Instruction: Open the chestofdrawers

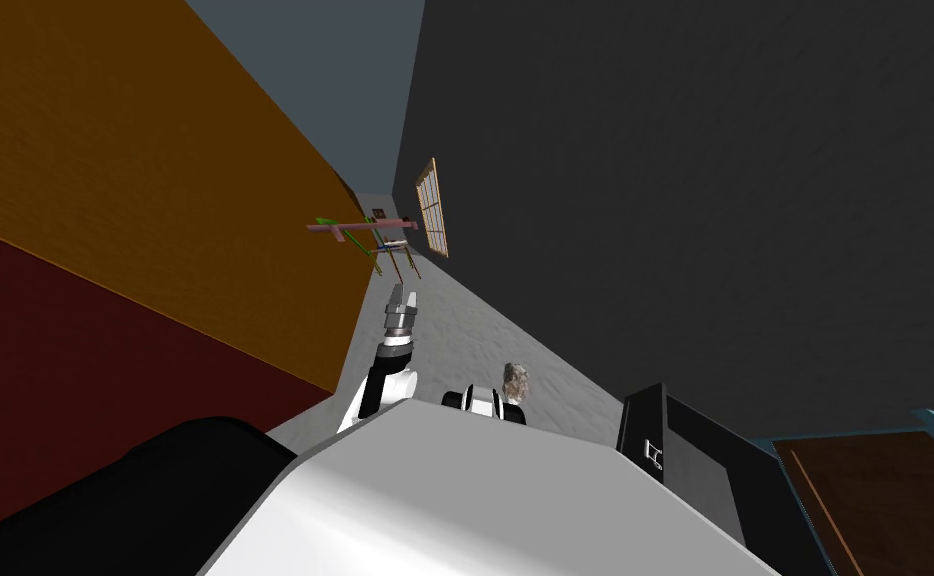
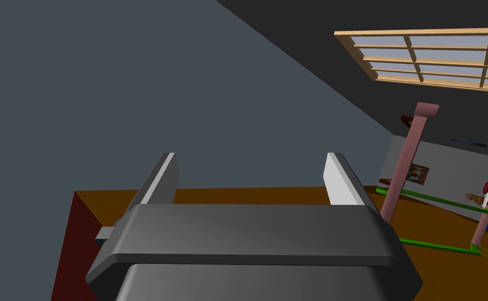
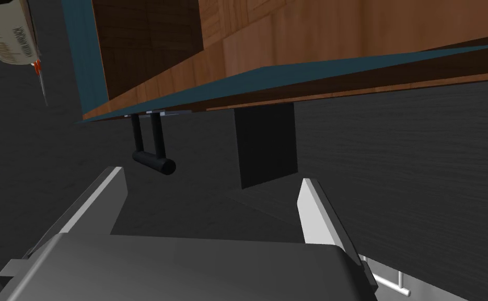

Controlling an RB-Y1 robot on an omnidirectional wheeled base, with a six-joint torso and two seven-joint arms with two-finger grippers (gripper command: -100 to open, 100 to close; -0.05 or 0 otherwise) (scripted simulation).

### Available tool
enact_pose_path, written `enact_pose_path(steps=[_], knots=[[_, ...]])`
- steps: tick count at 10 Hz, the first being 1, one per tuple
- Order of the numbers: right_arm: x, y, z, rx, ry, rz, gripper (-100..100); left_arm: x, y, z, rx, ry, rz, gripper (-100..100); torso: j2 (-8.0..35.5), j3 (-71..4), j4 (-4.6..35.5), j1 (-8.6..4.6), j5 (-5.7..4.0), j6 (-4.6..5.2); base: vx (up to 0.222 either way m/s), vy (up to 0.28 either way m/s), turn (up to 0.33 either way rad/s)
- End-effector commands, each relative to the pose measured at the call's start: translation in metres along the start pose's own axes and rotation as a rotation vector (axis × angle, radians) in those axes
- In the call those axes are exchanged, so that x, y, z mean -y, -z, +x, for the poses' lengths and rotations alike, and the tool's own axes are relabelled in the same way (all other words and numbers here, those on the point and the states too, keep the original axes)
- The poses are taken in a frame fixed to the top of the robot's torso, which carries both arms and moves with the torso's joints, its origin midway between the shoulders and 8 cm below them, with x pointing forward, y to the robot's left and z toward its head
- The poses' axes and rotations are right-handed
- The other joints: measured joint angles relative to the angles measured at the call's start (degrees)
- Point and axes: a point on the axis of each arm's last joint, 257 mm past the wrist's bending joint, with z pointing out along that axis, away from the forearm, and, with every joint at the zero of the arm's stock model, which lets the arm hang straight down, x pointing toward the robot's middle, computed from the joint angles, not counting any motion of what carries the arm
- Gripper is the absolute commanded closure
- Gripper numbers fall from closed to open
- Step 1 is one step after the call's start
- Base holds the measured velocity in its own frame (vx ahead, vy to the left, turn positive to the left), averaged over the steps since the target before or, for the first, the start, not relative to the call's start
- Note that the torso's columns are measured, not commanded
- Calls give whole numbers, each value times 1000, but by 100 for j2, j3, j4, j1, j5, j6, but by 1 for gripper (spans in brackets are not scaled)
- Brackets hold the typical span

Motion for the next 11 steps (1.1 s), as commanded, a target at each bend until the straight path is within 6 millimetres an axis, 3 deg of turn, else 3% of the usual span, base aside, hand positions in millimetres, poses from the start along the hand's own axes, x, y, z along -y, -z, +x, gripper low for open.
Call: enact_pose_path(steps=[1,2,3,6,10,11], knots=[[-14,1,0,-8,-4,0,-100,0,0,0,0,0,0,0,1,0,0,-1,0,-1,9,-92,45],[-9,1,0,-4,-4,-3,-100,0,0,0,0,0,0,0,-1,0,0,-31,-8,-2,3,-59,21],[-9,1,0,-5,-3,-1,100,0,0,0,0,0,0,0,2,1,1,-11,-5,0,0,-12,1],[-4,0,2,-9,-5,2,100,0,0,0,0,0,0,0,-15,7,-10,-17,-63,20,84,84,25],[-1,0,6,-16,-9,1,100,0,0,0,0,0,0,0,22,21,-2,-24,-46,32,103,117,21],[8,-1,4,-12,-3,19,100,0,0,0,0,0,0,0,30,24,-1,-31,-41,37,33,41,10]])
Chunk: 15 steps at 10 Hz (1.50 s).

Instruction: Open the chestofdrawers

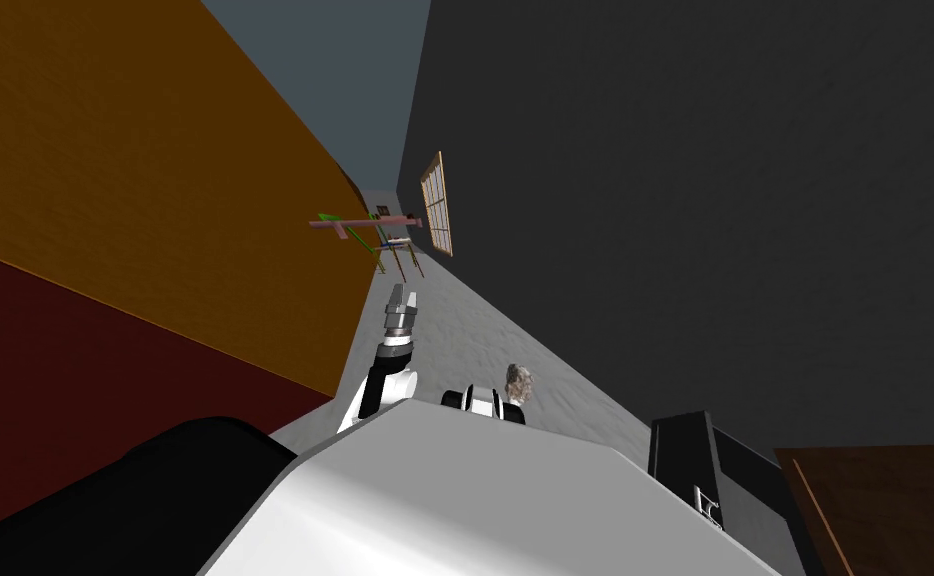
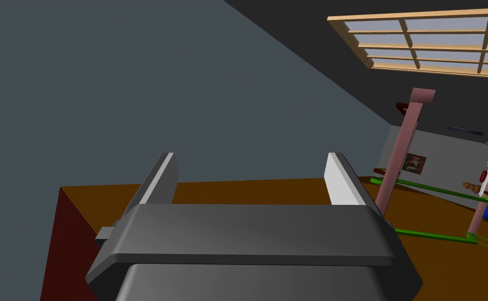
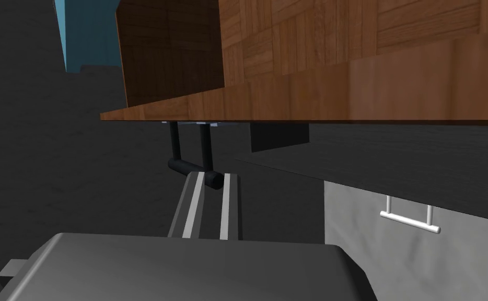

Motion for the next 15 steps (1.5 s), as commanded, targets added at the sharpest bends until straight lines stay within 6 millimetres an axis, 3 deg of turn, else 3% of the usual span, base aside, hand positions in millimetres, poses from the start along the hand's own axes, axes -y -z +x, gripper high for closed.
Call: enact_pose_path(steps=[1,4,5,6,8,11,15], knots=[[-4,0,1,-4,-14,-6,100,0,0,0,0,0,0,0,11,3,6,-11,12,-8,67,91,29],[-9,0,5,-13,-24,-14,100,0,0,0,0,0,0,0,-26,-16,-5,20,2,-12,105,128,43],[19,-2,3,-4,-20,11,-100,0,0,0,0,0,0,0,-23,-11,-5,23,-5,-8,74,103,-16],[34,-3,3,0,-17,13,-100,0,0,0,0,0,0,0,-5,-7,3,3,16,-18,7,54,-63],[34,-3,3,0,-17,13,-100,0,0,0,0,0,0,0,3,-7,8,4,47,-24,-13,14,-6],[64,-3,3,10,-10,17,-100,0,0,0,0,0,0,0,-34,-28,-1,39,47,-38,0,19,-34],[72,-3,2,14,7,18,-100,0,0,0,0,0,0,0,-24,-21,3,24,39,-38,8,25,-8]])
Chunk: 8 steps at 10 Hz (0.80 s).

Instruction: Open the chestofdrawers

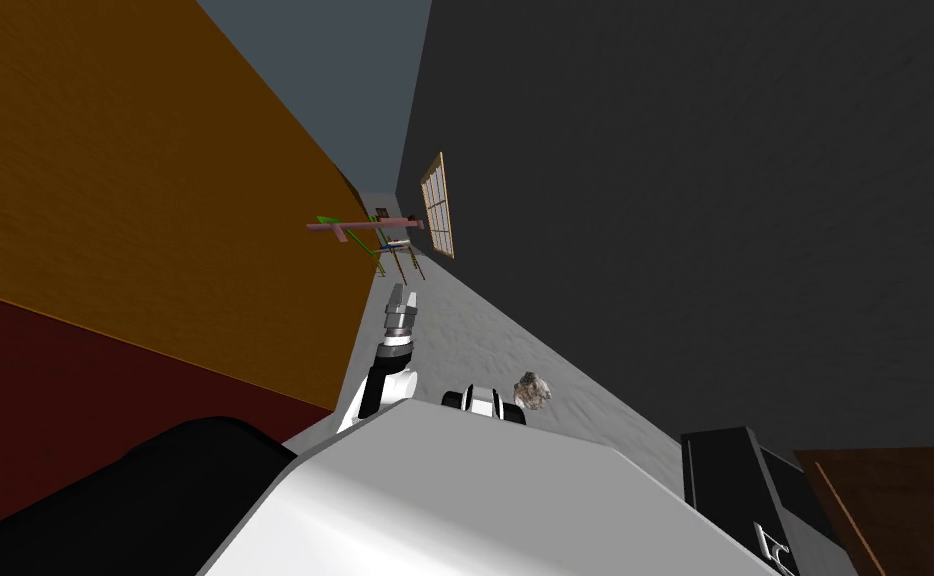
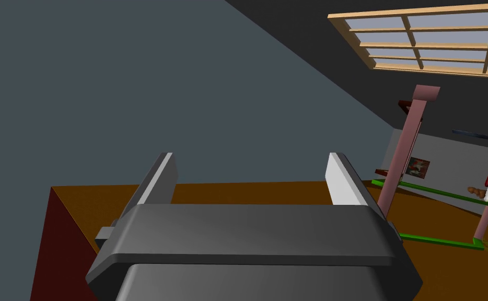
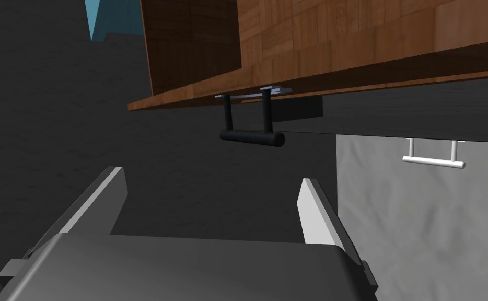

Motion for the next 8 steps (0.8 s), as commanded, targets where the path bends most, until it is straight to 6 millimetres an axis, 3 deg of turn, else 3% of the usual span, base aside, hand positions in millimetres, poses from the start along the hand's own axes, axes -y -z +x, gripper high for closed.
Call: enact_pose_path(steps=[1,2,3,8], knots=[[3,1,0,2,-1,-2,-100,0,0,0,0,0,0,0,1,1,0,0,0,0,0,7,-1],[2,1,0,3,2,-3,-100,0,0,0,0,0,0,0,0,0,0,0,0,0,0,0,0],[2,1,0,2,2,-2,0,0,0,0,0,0,0,0,-2,-1,-1,1,0,0,0,0,0],[2,1,0,2,2,-2,0,0,0,0,0,0,0,0,-3,-2,-1,6,2,0,0,0,0]])
